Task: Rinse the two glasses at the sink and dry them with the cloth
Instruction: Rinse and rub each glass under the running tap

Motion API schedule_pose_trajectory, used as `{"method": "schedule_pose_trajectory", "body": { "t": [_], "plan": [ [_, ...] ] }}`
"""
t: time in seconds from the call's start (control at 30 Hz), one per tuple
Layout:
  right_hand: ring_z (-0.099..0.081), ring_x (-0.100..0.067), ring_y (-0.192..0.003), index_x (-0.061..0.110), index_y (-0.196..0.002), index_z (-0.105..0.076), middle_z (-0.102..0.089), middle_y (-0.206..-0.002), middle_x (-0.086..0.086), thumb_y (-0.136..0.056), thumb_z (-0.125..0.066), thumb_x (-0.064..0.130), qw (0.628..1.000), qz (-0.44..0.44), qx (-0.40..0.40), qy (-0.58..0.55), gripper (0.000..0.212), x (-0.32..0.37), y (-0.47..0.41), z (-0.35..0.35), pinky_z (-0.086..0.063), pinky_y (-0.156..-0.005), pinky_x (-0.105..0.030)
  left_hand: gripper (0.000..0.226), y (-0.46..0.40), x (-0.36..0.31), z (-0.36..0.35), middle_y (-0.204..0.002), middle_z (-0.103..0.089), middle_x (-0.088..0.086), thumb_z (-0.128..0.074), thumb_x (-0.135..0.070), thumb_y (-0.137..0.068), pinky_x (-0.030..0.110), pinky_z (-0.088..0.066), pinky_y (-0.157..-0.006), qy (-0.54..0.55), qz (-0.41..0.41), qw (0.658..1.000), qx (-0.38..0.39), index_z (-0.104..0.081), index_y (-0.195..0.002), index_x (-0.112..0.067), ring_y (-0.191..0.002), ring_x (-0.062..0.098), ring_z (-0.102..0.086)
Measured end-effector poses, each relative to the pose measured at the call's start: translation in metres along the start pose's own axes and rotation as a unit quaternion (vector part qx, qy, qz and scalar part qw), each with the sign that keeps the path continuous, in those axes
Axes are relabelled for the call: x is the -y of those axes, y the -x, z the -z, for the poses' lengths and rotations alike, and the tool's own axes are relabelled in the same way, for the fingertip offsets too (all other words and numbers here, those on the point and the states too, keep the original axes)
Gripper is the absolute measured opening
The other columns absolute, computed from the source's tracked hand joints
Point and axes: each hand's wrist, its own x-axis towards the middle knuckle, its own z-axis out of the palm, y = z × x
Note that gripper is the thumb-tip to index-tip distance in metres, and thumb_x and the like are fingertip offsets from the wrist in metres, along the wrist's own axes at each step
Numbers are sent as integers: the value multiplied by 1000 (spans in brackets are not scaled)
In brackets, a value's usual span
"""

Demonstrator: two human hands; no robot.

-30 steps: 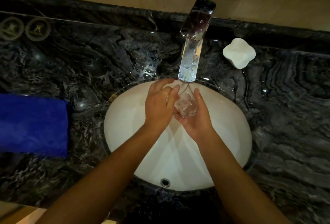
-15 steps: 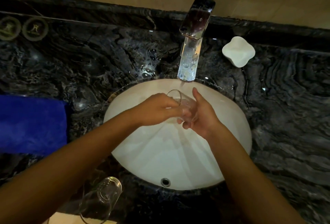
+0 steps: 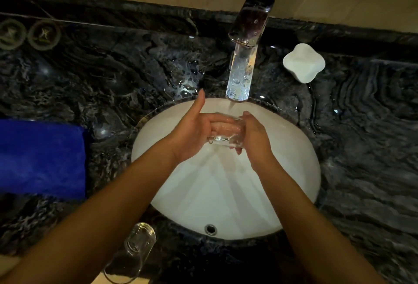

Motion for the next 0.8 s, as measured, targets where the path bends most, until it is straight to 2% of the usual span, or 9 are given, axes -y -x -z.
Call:
{"method": "schedule_pose_trajectory", "body": {
  "t": [0.1, 0.27, 0.37, 0.43, 0.5, 0.57, 0.63, 0.73, 0.8],
  "plan": [
    [-57, -22, -38, 13, -92, -68, -65, -58, -8, -100, -47, 45, 999, -24, 34, -32, 39, 2, -3, 8, -40, -36, -24, 109, -1, 9, -1, -138, -66, 27, -11, -82, -96, 55, -36, -122, 76, -3, 997, 33, -64, -136, 5, -134, 39, -60],
    [-68, -6, -70, 26, -89, -67, -74, -80, 6, -99, -45, 33, 975, 217, -4, 47, 26, -12, 6, 21, -51, -60, -20, 105, 7, 22, -10, -146, -60, 27, -22, -86, -93, 57, -30, -124, 219, 12, 972, 87, -62, -142, -2, -140, 41, -55],
    [-68, -3, -76, 29, -95, -66, -74, -86, 10, -101, -44, 39, 966, 251, -9, 60, 25, -14, 9, 21, -51, -66, -17, 70, 10, 23, -19, -138, -69, 17, -40, -66, -101, 55, -37, -121, 90, -33, 995, 22, -68, -137, -13, -132, 34, -64],
    [-68, -8, -71, 33, -96, -65, -73, -83, 7, -96, -49, 52, 977, 201, 41, 59, 25, -9, 11, 19, -53, -58, -28, 38, 11, 24, -22, -127, -76, 12, -54, -40, -104, 52, -45, -116, -27, -101, 993, -54, -74, -128, -19, -121, 30, -71],
    [-68, -15, -66, 33, -97, -66, -73, -84, -1, -89, -57, 63, 982, 158, 96, 46, 32, -4, 13, 20, -51, -49, -32, 27, 13, 24, -18, -118, -79, 5, -58, -31, -106, 35, -52, -105, -116, -131, 980, -98, -77, -124, -24, -115, 20, -74],
    [-67, -19, -65, 31, -98, -67, -73, -82, -4, -87, -61, 63, 982, 136, 131, 15, 34, -3, 15, 22, -49, -47, -31, 28, 16, 21, -11, -119, -79, 3, -55, -31, -108, 22, -51, -98, -164, -140, 974, -71, -76, -126, -26, -116, 15, -73],
    [-65, -18, -63, 29, -97, -66, -72, -79, -2, -89, -60, 60, 980, 137, 147, 0, 33, -3, 19, 24, -48, -47, -30, 38, 17, 20, -8, -124, -78, 6, -48, -43, -109, 31, -48, -105, -153, -117, 981, -30, -74, -129, -25, -122, 18, -70],
    [-67, -12, -66, 30, -99, -65, -72, -81, 5, -96, -57, 51, 976, 176, 129, 13, 22, -9, 27, 25, -51, -51, -27, 66, 14, 19, -9, -131, -73, 18, -31, -57, -109, 52, -42, -115, 14, -19, 1000, 1, -72, -130, -10, -127, 30, -67],
    [-71, -7, -81, 33, -107, -64, -73, -95, 12, -98, -58, 46, 968, 223, 112, 31, 17, -14, 30, 26, -55, -64, -23, 68, 10, 20, -9, -126, -74, 20, -29, -54, -110, 49, -48, -109, 120, 27, 992, -5, -74, -124, -5, -118, 32, -71]
  ]
}}
